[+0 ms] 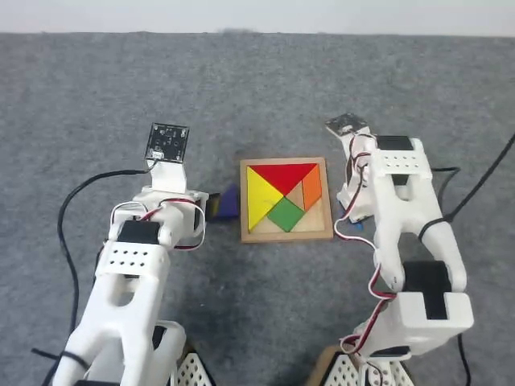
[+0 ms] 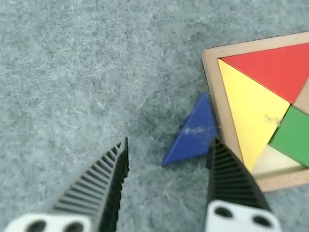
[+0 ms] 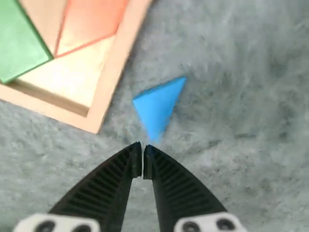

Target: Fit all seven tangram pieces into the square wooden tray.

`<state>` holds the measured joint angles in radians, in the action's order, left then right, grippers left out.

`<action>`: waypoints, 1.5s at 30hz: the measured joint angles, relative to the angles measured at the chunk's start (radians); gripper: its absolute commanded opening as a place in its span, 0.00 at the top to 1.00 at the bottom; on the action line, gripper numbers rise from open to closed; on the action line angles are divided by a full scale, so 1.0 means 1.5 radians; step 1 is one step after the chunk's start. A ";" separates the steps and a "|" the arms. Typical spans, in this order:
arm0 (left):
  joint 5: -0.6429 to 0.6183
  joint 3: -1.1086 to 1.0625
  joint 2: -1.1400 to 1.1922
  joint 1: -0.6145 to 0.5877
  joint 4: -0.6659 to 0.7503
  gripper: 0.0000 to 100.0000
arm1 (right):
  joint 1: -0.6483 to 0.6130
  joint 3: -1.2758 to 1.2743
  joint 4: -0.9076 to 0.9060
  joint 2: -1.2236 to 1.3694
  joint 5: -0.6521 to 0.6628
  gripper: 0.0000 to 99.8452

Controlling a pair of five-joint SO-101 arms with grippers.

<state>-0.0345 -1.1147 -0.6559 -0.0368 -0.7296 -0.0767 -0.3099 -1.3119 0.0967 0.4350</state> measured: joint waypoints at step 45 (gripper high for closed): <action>-0.004 0.000 0.003 0.000 0.002 0.75 | 0.025 0.034 0.115 0.148 -0.152 0.99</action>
<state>-0.0407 -1.1147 -0.6513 -0.0368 -0.7265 -0.0399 -0.2593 -1.1400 0.3191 0.2064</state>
